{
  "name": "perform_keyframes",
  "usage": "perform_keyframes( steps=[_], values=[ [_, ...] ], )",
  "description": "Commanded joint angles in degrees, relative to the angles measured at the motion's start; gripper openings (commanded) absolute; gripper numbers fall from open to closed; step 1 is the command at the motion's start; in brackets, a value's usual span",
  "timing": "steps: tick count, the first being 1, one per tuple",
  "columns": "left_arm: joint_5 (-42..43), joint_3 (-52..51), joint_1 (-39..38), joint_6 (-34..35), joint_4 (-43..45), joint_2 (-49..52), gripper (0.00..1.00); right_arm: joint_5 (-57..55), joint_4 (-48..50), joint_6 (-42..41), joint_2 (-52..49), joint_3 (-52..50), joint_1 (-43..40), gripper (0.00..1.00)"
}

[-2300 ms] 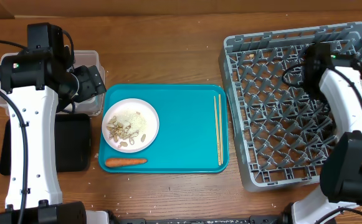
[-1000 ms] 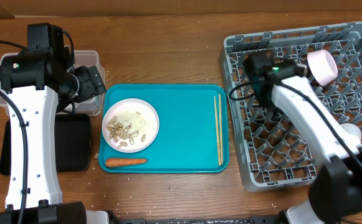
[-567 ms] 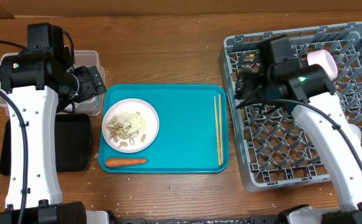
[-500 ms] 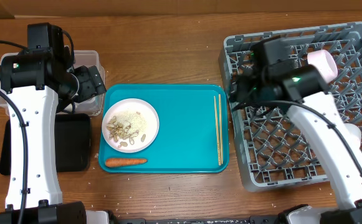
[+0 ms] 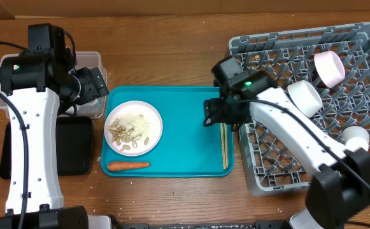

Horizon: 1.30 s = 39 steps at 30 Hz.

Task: Sort waste into correct bins and load items into the dishwasher
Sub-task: 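Reach the right gripper to the chopsticks and grasp one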

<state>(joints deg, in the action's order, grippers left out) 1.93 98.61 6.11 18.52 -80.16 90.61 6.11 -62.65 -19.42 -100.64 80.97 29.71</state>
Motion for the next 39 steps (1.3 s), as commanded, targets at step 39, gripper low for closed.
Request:
perform_keyframes(
  steps=[39],
  values=[
    [0.46, -0.31, 0.09, 0.76, 0.02, 0.04, 0.9, -2.16, 3.15, -2.19, -18.75, -0.39, 3.72, 0.6]
  ],
)
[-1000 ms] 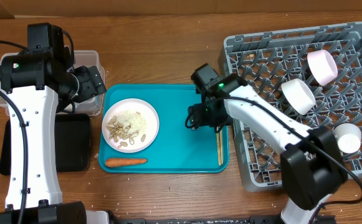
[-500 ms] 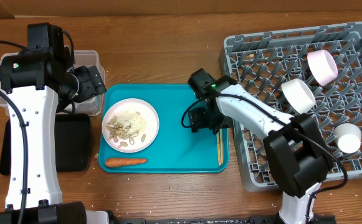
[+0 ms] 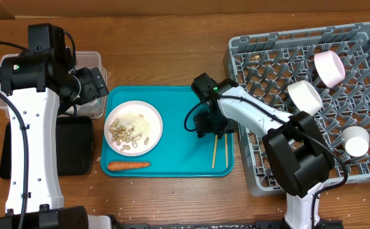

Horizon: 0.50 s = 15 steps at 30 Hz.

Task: Sort waste into correct bins and load items into the dishwasher
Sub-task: 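Reach the right gripper to the chopsticks and grasp one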

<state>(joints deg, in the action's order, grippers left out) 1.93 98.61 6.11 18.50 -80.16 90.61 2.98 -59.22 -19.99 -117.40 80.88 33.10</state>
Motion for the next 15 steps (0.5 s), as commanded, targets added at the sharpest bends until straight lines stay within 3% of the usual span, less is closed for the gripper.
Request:
perform_keyframes(
  steps=[1, 4, 6, 15],
  values=[
    [0.44, -0.31, 0.09, 0.79, 0.02, 0.04, 0.9, 1.33, -0.48, -1.99, -1.99, -0.31, 0.35, 0.55],
    [0.46, -0.31, 0.09, 0.79, -0.02, 0.04, 0.9, 1.4, -1.29, -4.11, -1.99, -0.31, 0.37, 0.45],
    [0.46, -0.31, 0.09, 0.79, -0.15, 0.04, 0.9, 1.38, -1.53, -5.11, -1.99, -0.31, 0.37, 0.31],
    [0.46, -0.31, 0.09, 0.79, -0.2, 0.04, 0.9, 1.4, -1.9, -5.77, -1.99, -0.31, 0.37, 0.09]
  ],
)
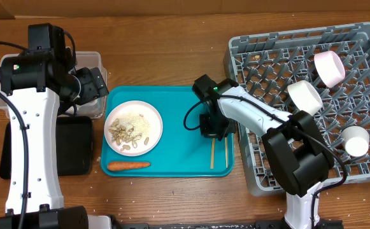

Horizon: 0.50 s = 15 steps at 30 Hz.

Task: Sort waste into correct bins and load items into the dishwasher
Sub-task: 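Reach the right gripper to the chopsticks and grasp one, then carry the chopstick right and drop it into the dish rack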

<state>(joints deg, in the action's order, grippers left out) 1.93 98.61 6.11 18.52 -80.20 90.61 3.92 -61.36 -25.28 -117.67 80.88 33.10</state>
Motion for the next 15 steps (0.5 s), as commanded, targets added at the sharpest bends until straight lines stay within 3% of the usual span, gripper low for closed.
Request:
perform_keyframes(
  steps=[1, 8, 15],
  values=[
    [0.46, -0.31, 0.09, 0.76, -0.15, 0.04, 0.9, 0.46, 0.24, -0.46, -1.73, -0.31, 0.37, 0.06],
    [0.48, -0.31, 0.09, 0.76, -0.15, 0.04, 0.91, 0.09, -1.46, 0.0, -1.11, 1.11, 0.37, 0.04],
    [0.48, -0.31, 0.09, 0.76, -0.2, 0.04, 0.9, -2.91, -6.99, 4.35, 8.96, 7.54, -0.55, 0.04]
  ],
)
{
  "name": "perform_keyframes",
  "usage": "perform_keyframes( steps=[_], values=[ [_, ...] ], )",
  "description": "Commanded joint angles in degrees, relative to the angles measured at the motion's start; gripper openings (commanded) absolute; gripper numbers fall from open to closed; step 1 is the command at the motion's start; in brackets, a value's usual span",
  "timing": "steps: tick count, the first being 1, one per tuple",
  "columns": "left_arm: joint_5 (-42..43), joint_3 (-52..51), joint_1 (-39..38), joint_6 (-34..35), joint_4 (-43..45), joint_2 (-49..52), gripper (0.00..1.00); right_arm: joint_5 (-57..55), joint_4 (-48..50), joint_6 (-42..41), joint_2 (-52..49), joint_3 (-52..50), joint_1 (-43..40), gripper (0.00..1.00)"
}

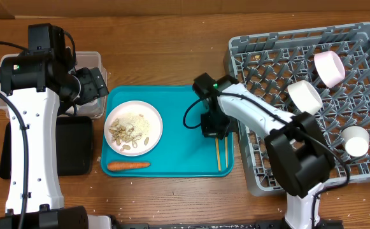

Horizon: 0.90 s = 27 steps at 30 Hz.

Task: Sort waste into correct bins and load items into the dishwasher
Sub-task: 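Carry the chopstick right and drop it into the dish rack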

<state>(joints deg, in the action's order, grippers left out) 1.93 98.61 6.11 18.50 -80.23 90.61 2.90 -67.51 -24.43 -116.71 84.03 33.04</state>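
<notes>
A pair of wooden chopsticks (221, 153) lies on the right side of the teal tray (178, 102). They are nearly parallel, and their upper ends run under my right gripper (214, 131). That gripper is down on the tray and looks shut on them, though its wrist hides the fingers. A white plate (133, 126) with food scraps and a carrot (128, 165) sit on the tray's left. My left gripper (95, 86) hangs over the clear bin (90, 61). Its jaws are too dark to read.
The grey dish rack (286, 48) stands to the right and holds a pink cup (329, 68) and two white cups (304, 97) (355, 140). A black bin (73, 145) lies left of the tray, below the clear bin.
The two chopsticks were splayed apart and now lie close together, shifted slightly right under my right gripper. The left arm has not moved.
My right gripper first hovered at the tray's right edge, above chopsticks lying together along that edge. Then it was lower and further left, with the sticks spread apart. The sticks stayed spread a moment later. Now they are drawn together beneath the gripper.
</notes>
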Motion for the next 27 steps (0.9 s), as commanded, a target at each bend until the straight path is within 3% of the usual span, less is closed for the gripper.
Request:
perform_keyframes(
  steps=[1, 9, 17, 27],
  values=[
    [0.48, -0.31, 0.09, 0.81, -0.17, 0.04, 0.9, -2.29, -1.22, 4.15, 10.03, 4.79, -0.85, 0.04],
    [0.46, -0.31, 0.09, 0.79, -0.15, 0.04, 0.91, -8.0, -5.42, 8.76, 20.26, 4.92, -7.69, 0.04],
    [0.48, -0.31, 0.09, 0.79, -0.15, 0.04, 0.9, -7.02, -8.9, 17.35, 20.09, 1.27, -16.44, 0.04],
    [0.48, -0.31, 0.09, 0.81, -0.13, 0.04, 0.91, -3.17, -5.2, 18.91, 20.0, -8.24, -17.14, 0.04]
  ],
)
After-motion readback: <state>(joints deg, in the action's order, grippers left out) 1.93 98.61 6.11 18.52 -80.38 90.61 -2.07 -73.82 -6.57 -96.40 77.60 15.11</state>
